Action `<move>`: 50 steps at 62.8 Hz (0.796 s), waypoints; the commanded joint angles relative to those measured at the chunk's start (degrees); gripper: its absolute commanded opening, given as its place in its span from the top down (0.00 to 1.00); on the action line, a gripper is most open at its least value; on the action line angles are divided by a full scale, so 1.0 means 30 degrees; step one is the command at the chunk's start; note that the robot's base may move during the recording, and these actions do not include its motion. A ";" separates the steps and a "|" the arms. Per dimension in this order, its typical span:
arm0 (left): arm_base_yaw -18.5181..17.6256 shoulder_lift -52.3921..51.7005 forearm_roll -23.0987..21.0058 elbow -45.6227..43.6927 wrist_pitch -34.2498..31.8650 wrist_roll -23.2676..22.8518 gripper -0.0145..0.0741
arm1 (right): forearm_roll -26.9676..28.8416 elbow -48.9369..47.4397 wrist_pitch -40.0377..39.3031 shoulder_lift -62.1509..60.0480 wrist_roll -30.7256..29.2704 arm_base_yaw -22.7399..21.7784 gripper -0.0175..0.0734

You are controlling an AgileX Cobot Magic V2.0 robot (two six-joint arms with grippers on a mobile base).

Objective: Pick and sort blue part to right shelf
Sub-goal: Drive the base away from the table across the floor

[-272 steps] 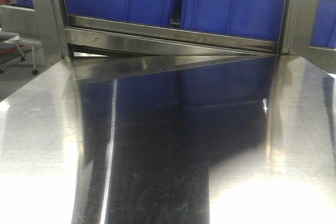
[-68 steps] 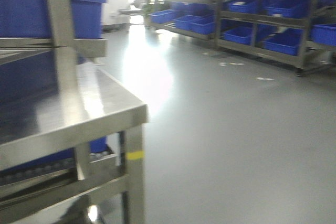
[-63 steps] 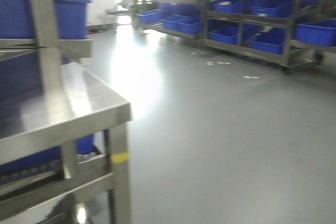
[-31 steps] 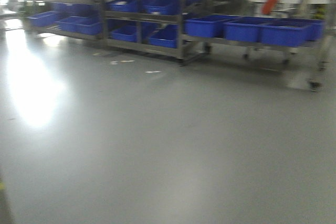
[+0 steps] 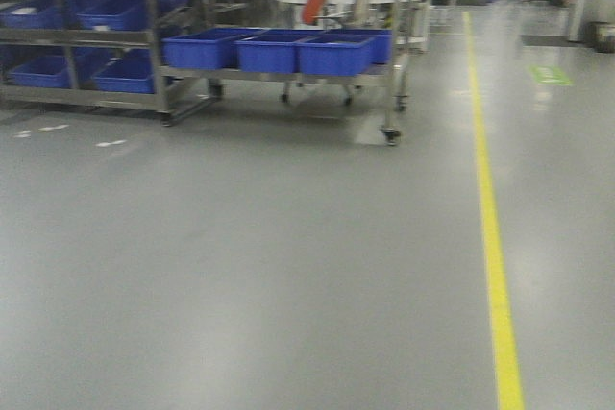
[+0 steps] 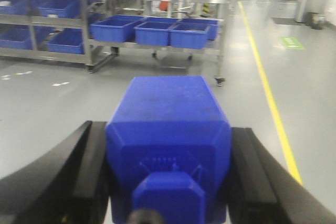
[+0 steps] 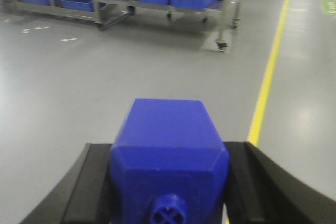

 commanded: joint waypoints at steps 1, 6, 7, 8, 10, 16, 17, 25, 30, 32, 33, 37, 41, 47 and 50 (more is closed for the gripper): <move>0.0023 0.0123 -0.0115 -0.0597 -0.1705 -0.0088 0.43 | -0.0128 -0.0599 -0.1779 0.0082 -0.0185 -0.0106 0.34; 0.0023 0.0123 -0.0115 -0.0597 -0.1705 -0.0088 0.44 | -0.0128 -0.0599 -0.1779 0.0082 -0.0185 -0.0106 0.34; 0.0023 0.0123 -0.0115 -0.0597 -0.1705 -0.0088 0.43 | -0.0128 -0.0599 -0.1779 0.0082 -0.0185 -0.0106 0.34; 0.0023 0.0123 -0.0115 -0.0597 -0.1705 -0.0088 0.44 | -0.0128 -0.0599 -0.1779 0.0082 -0.0185 -0.0106 0.34; 0.0023 0.0123 -0.0115 -0.0597 -0.1705 -0.0088 0.43 | -0.0128 -0.0599 -0.1779 0.0082 -0.0185 -0.0106 0.34; 0.0023 0.0123 -0.0115 -0.0597 -0.1705 -0.0088 0.43 | -0.0128 -0.0599 -0.1779 0.0082 -0.0185 -0.0106 0.34; 0.0023 0.0123 -0.0115 -0.0597 -0.1705 -0.0088 0.43 | -0.0128 -0.0599 -0.1779 0.0082 -0.0185 -0.0106 0.34; 0.0023 0.0123 -0.0115 -0.0597 -0.1705 -0.0088 0.43 | -0.0128 -0.0599 -0.1779 0.0082 -0.0185 -0.0106 0.34; 0.0023 0.0123 -0.0115 -0.0597 -0.1705 -0.0088 0.44 | -0.0128 -0.0599 -0.1779 0.0082 -0.0185 -0.0106 0.34; 0.0023 0.0123 -0.0115 -0.0597 -0.1705 -0.0088 0.43 | -0.0128 -0.0599 -0.1779 0.0082 -0.0185 -0.0106 0.34; 0.0023 0.0123 -0.0115 -0.0597 -0.1705 -0.0088 0.44 | -0.0128 -0.0599 -0.1779 0.0082 -0.0185 -0.0106 0.34; 0.0023 0.0123 -0.0115 -0.0597 -0.1705 -0.0088 0.44 | -0.0128 -0.0599 -0.1779 0.0082 -0.0185 -0.0106 0.34; 0.0023 0.0123 -0.0115 -0.0597 -0.1705 -0.0088 0.43 | -0.0128 -0.0599 -0.1779 0.0082 -0.0185 -0.0106 0.34; 0.0023 0.0123 -0.0115 -0.0597 -0.1705 -0.0088 0.43 | -0.0128 -0.0599 -0.1779 0.0082 -0.0185 -0.0106 0.34; 0.0023 0.0123 -0.0115 -0.0597 -0.1705 -0.0088 0.43 | -0.0128 -0.0599 -0.1779 0.0082 -0.0185 -0.0106 0.34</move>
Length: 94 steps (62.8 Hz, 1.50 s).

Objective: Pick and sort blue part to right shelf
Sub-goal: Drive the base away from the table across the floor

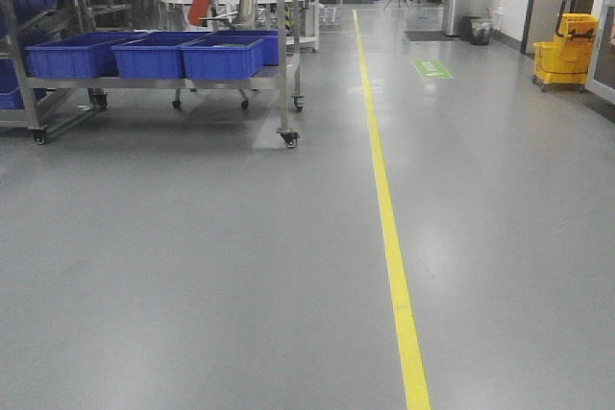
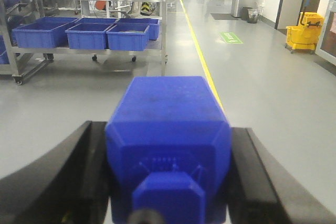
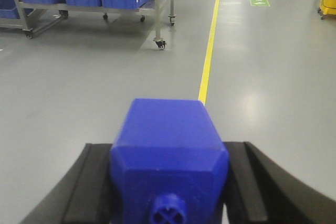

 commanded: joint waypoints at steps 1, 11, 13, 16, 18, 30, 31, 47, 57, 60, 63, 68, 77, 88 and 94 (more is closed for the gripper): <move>0.0023 0.0123 -0.0115 -0.0597 -0.1732 -0.0088 0.43 | -0.0128 -0.0599 -0.1779 0.0082 -0.0185 -0.0106 0.34; 0.0023 0.0123 -0.0115 -0.0597 -0.1732 -0.0088 0.43 | -0.0128 -0.0599 -0.1779 0.0082 -0.0185 -0.0106 0.34; 0.0023 0.0123 -0.0115 -0.0597 -0.1732 -0.0088 0.43 | -0.0128 -0.0599 -0.1779 0.0082 -0.0185 -0.0106 0.34; 0.0023 0.0123 -0.0115 -0.0597 -0.1732 -0.0088 0.43 | -0.0128 -0.0599 -0.1779 0.0082 -0.0185 -0.0106 0.34; 0.0023 0.0123 -0.0115 -0.0597 -0.1732 -0.0088 0.43 | -0.0128 -0.0599 -0.1779 0.0082 -0.0185 -0.0106 0.34; 0.0023 0.0123 -0.0115 -0.0597 -0.1732 -0.0088 0.43 | -0.0128 -0.0599 -0.1779 0.0082 -0.0185 -0.0106 0.34; 0.0023 0.0123 -0.0115 -0.0597 -0.1732 -0.0088 0.43 | -0.0128 -0.0599 -0.1779 0.0082 -0.0185 -0.0106 0.34; 0.0023 0.0123 -0.0115 -0.0597 -0.1732 -0.0088 0.43 | -0.0128 -0.0599 -0.1779 0.0082 -0.0185 -0.0106 0.34; 0.0023 0.0123 -0.0115 -0.0597 -0.1732 -0.0088 0.43 | -0.0128 -0.0599 -0.1779 0.0082 -0.0185 -0.0106 0.34; 0.0023 0.0123 -0.0115 -0.0597 -0.1732 -0.0088 0.44 | -0.0128 -0.0599 -0.1779 0.0082 -0.0185 -0.0106 0.34; 0.0023 0.0123 -0.0115 -0.0597 -0.1732 -0.0088 0.43 | -0.0128 -0.0599 -0.1779 0.0082 -0.0185 -0.0106 0.34; 0.0023 0.0123 -0.0115 -0.0597 -0.1732 -0.0088 0.43 | -0.0128 -0.0599 -0.1779 0.0082 -0.0185 -0.0106 0.34; 0.0023 0.0123 -0.0115 -0.0597 -0.1732 -0.0088 0.43 | -0.0128 -0.0599 -0.1779 0.0082 -0.0185 -0.0106 0.34; 0.0023 0.0123 -0.0115 -0.0597 -0.1732 -0.0088 0.43 | -0.0128 -0.0599 -0.1779 0.0082 -0.0185 -0.0106 0.34; 0.0023 0.0123 -0.0115 -0.0597 -0.1732 -0.0088 0.43 | -0.0128 -0.0599 -0.1779 0.0082 -0.0185 -0.0106 0.34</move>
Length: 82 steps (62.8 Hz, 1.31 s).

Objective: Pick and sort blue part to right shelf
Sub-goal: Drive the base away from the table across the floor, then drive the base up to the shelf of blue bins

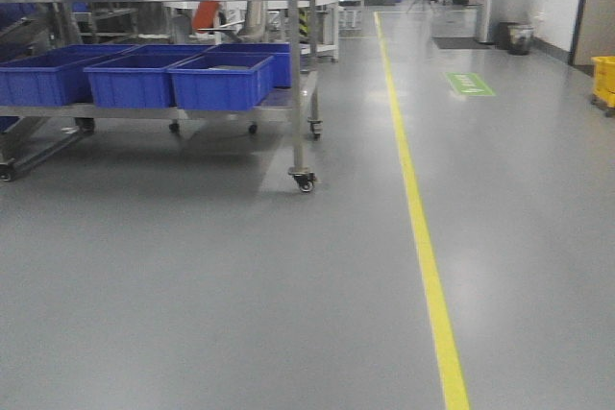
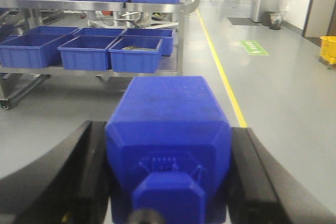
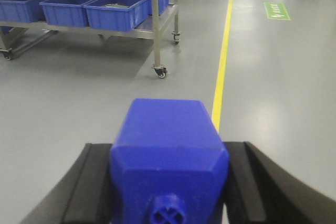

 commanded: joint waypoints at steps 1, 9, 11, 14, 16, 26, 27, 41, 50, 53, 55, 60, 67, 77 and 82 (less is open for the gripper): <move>0.0023 0.0123 -0.0115 -0.0597 -0.1732 -0.0088 0.43 | -0.0128 -0.0599 -0.1779 0.0114 -0.0185 -0.0106 0.34; 0.0023 0.0123 -0.0115 -0.0597 -0.1732 -0.0088 0.44 | -0.0128 -0.0599 -0.1779 0.0114 -0.0185 -0.0106 0.34; 0.0023 0.0123 -0.0115 -0.0597 -0.1732 -0.0088 0.44 | -0.0128 -0.0599 -0.1779 0.0114 -0.0185 -0.0106 0.34; 0.0023 0.0123 -0.0115 -0.0597 -0.1732 -0.0088 0.44 | -0.0128 -0.0599 -0.1779 0.0114 -0.0185 -0.0106 0.34; 0.0023 0.0123 -0.0115 -0.0597 -0.1732 -0.0088 0.44 | -0.0128 -0.0599 -0.1779 0.0114 -0.0185 -0.0106 0.34; 0.0023 0.0123 -0.0115 -0.0597 -0.1732 -0.0088 0.44 | -0.0128 -0.0599 -0.1779 0.0114 -0.0185 -0.0106 0.34; 0.0023 0.0123 -0.0115 -0.0597 -0.1732 -0.0088 0.43 | -0.0128 -0.0599 -0.1779 0.0114 -0.0185 -0.0106 0.34; 0.0023 0.0123 -0.0115 -0.0597 -0.1732 -0.0088 0.43 | -0.0128 -0.0599 -0.1779 0.0114 -0.0185 -0.0106 0.34; 0.0023 0.0123 -0.0115 -0.0597 -0.1732 -0.0088 0.43 | -0.0128 -0.0599 -0.1780 0.0114 -0.0185 -0.0089 0.34; 0.0023 0.0163 -0.0115 -0.0597 -0.1732 -0.0088 0.43 | -0.0128 -0.0599 -0.1780 0.0114 -0.0185 -0.0089 0.34; 0.0023 0.0163 -0.0115 -0.0597 -0.1732 -0.0088 0.43 | -0.0128 -0.0599 -0.1780 0.0114 -0.0185 -0.0089 0.34; 0.0023 0.0163 -0.0115 -0.0597 -0.1732 -0.0088 0.44 | -0.0128 -0.0599 -0.1780 0.0114 -0.0185 -0.0089 0.34; 0.0023 0.0163 -0.0115 -0.0597 -0.1732 -0.0088 0.44 | -0.0128 -0.0599 -0.1761 0.0114 -0.0185 -0.0089 0.34; 0.0023 0.0163 -0.0115 -0.0597 -0.1732 -0.0088 0.44 | -0.0128 -0.0599 -0.1780 0.0114 -0.0185 -0.0089 0.34; 0.0023 0.0163 -0.0115 -0.0597 -0.1732 -0.0088 0.43 | -0.0128 -0.0599 -0.1780 0.0114 -0.0185 -0.0089 0.34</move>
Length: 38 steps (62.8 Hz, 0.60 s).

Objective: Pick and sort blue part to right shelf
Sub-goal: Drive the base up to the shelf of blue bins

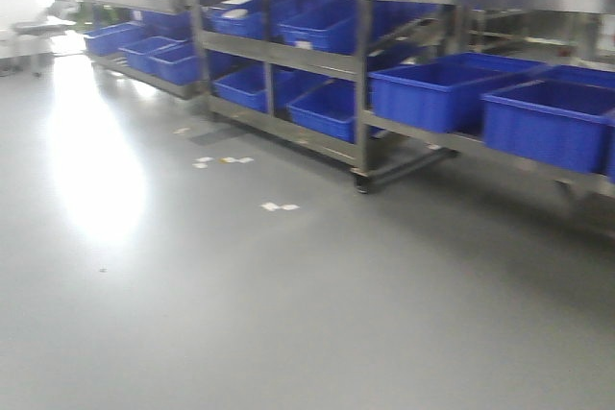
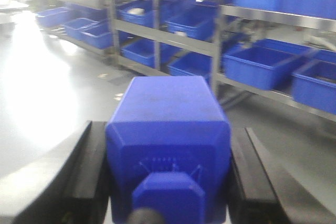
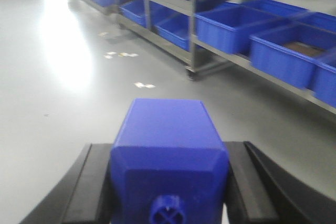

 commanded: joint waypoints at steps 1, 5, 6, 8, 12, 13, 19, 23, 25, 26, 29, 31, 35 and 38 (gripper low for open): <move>-0.0019 0.0163 -0.0115 -0.0597 -0.1732 -0.0088 0.44 | -0.0087 -0.0599 -0.1793 0.0155 -0.0185 -0.0089 0.34; -0.0019 0.0163 -0.0115 -0.0597 -0.1732 -0.0088 0.44 | -0.0087 -0.0599 -0.1793 0.0155 -0.0185 -0.0089 0.34; -0.0019 0.0163 -0.0115 -0.0597 -0.1732 -0.0088 0.43 | -0.0087 -0.0599 -0.1793 0.0155 -0.0185 -0.0089 0.34; -0.0019 0.0163 -0.0115 -0.0597 -0.1732 -0.0088 0.44 | -0.0087 -0.0599 -0.1793 0.0155 -0.0185 -0.0089 0.34; -0.0019 0.0163 -0.0115 -0.0597 -0.1732 -0.0088 0.43 | -0.0087 -0.0599 -0.1793 0.0155 -0.0185 -0.0089 0.34; -0.0019 0.0163 -0.0115 -0.0597 -0.1732 -0.0088 0.43 | -0.0087 -0.0599 -0.1793 0.0155 -0.0185 -0.0089 0.34; -0.0019 0.0163 -0.0115 -0.0597 -0.1732 -0.0088 0.43 | -0.0087 -0.0599 -0.1793 0.0155 -0.0185 -0.0089 0.34; -0.0019 0.0163 -0.0115 -0.0597 -0.1732 -0.0088 0.43 | -0.0087 -0.0599 -0.1793 0.0155 -0.0185 -0.0089 0.34; -0.0019 0.0163 -0.0115 -0.0597 -0.1732 -0.0088 0.44 | -0.0087 -0.0599 -0.1793 0.0155 -0.0185 -0.0089 0.34; -0.0019 0.0163 -0.0115 -0.0597 -0.1732 -0.0088 0.43 | -0.0087 -0.0599 -0.1793 0.0155 -0.0185 -0.0089 0.34; -0.0019 0.0163 -0.0115 -0.0597 -0.1732 -0.0088 0.44 | -0.0087 -0.0599 -0.1793 0.0155 -0.0185 -0.0089 0.34; -0.0019 0.0163 -0.0115 -0.0597 -0.1732 -0.0088 0.43 | -0.0087 -0.0599 -0.1793 0.0155 -0.0185 -0.0089 0.34; -0.0019 0.0163 -0.0115 -0.0597 -0.1732 -0.0088 0.43 | -0.0087 -0.0599 -0.1793 0.0155 -0.0185 -0.0089 0.34; -0.0019 0.0163 -0.0115 -0.0597 -0.1732 -0.0088 0.44 | -0.0087 -0.0599 -0.1793 0.0155 -0.0185 -0.0089 0.34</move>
